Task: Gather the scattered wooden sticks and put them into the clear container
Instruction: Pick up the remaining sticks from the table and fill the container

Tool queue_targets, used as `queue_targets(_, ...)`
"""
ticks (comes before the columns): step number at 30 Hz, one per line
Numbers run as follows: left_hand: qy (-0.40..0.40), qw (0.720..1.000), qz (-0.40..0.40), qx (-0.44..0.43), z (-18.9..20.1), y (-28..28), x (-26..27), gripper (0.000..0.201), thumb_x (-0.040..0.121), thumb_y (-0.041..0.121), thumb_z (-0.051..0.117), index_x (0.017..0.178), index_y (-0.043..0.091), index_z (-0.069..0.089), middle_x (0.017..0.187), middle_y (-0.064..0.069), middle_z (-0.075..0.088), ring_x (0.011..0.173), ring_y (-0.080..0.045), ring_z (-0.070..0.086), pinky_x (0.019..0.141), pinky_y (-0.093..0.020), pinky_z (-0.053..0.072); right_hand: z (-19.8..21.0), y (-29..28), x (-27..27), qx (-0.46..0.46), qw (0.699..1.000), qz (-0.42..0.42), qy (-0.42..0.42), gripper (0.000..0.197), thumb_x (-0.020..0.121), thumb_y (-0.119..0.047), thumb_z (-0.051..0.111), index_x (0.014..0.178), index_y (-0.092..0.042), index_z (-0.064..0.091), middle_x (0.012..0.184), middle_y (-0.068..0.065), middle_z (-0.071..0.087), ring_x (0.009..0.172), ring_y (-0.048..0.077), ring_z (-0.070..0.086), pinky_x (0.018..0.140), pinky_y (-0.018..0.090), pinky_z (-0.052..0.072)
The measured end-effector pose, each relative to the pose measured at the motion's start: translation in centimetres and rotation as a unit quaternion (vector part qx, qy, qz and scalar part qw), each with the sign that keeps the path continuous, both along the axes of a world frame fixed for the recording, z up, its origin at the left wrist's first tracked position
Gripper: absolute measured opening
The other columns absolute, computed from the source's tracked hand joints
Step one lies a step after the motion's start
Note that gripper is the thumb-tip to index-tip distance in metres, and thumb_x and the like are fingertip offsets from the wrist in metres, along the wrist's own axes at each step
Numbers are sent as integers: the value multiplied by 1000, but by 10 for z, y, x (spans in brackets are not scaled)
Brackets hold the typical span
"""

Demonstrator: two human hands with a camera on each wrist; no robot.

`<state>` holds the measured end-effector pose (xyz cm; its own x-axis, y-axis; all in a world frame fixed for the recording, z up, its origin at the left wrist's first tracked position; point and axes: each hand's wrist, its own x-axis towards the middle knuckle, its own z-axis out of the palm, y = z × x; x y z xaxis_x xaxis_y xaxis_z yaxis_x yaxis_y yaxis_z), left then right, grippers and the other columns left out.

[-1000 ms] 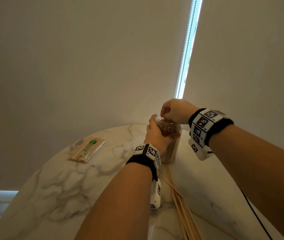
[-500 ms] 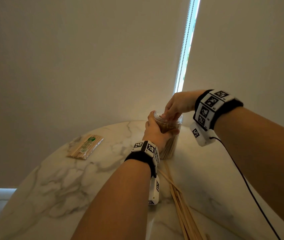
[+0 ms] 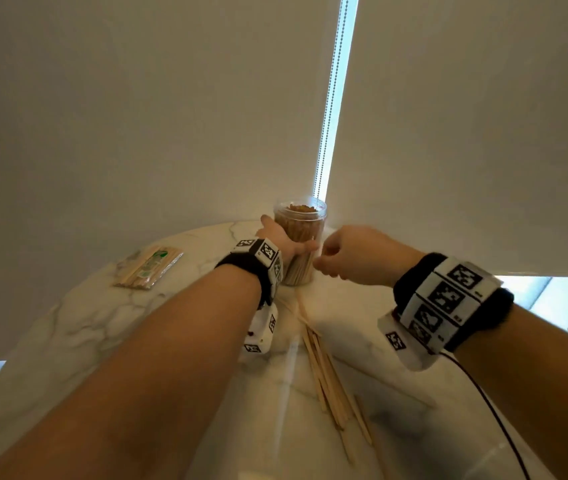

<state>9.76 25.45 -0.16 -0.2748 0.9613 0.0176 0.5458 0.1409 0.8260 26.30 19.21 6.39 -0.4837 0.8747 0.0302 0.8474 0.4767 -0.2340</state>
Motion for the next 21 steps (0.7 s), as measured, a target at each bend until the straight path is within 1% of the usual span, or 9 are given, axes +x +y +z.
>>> queue_targets(2, 139, 986, -27, -83, 3, -13, 2, 72, 79, 52, 79, 129, 6, 56, 118, -8, 67, 105, -26, 65, 90, -33, 54, -16, -23, 9, -70, 994, -14, -84, 40, 96, -54, 54, 81, -19, 65, 78, -3, 67, 74, 13, 63, 65, 24, 47)
queue_targets(4, 257, 959, -63, -107, 4, -29, 8, 35, 95, 30, 64, 119, 4, 66, 112, -9, 68, 101, -26, 65, 85, -30, 53, -33, -40, 17, -101, 979, -36, -175, 64, 91, -73, 43, 82, -11, 59, 77, -2, 62, 81, 20, 62, 76, 29, 48)
queue_targets(6, 329, 932, -102, -114, 1, -43, 14, 27, 98, 12, 53, 118, 7, 69, 122, -8, 67, 109, -25, 64, 90, -30, 53, -51, -54, 21, -125, 958, -48, -253, 78, 80, -87, 37, 79, -12, 56, 78, 0, 58, 85, 21, 58, 86, 34, 48)
queue_targets(8, 347, 918, -140, -128, -3, -56, 19, 32, 96, 3, 52, 122, 12, 69, 132, -5, 62, 117, -25, 61, 96, -31, 52, -67, -65, 22, -143, 951, -47, -271, 83, 74, -92, 40, 77, -11, 59, 78, 2, 61, 81, 21, 59, 86, 35, 50)
queue_targets(10, 329, 916, -176, -148, -11, -63, 22, 51, 93, -6, 50, 134, 22, 62, 144, -3, 53, 130, -25, 53, 102, -32, 47, -78, -72, 19, -136, 962, -44, -232, 79, 75, -87, 49, 83, -10, 65, 83, 4, 65, 78, 20, 59, 81, 33, 53)
queue_targets(12, 327, 906, -211, -166, -17, -68, 24, 64, 92, -8, 47, 142, 30, 55, 153, -4, 44, 138, -26, 46, 107, -33, 44, -83, -73, 14, -121, 974, -31, -191, 67, 81, -72, 62, 99, -8, 68, 96, 7, 68, 82, 22, 58, 76, 31, 50)
queue_targets(16, 357, 896, -201, -172, -16, -72, 30, 44, 100, 5, 49, 139, 22, 59, 150, -4, 48, 134, -24, 49, 102, -28, 42, -77, -73, 4, -124, 980, -8, -155, 48, 84, -44, 75, 114, -8, 66, 105, 8, 69, 93, 24, 64, 79, 31, 52)
queue_targets(18, 380, 893, -184, -159, -19, -74, 29, 36, 100, 6, 52, 133, 15, 64, 142, -5, 55, 127, -25, 55, 98, -28, 44, -74, -70, 1, -122, 978, 2, -170, 46, 84, -39, 76, 115, -7, 66, 105, 8, 69, 93, 24, 64, 80, 32, 53)
queue_targets(21, 404, 892, -139, -145, -30, -75, 20, 23, 96, 12, 59, 116, 13, 71, 123, -6, 68, 107, -26, 66, 92, -34, 54, -75, -63, -2, -133, 974, 4, -185, 46, 85, -40, 74, 116, -8, 65, 99, 7, 65, 87, 23, 60, 80, 32, 53)
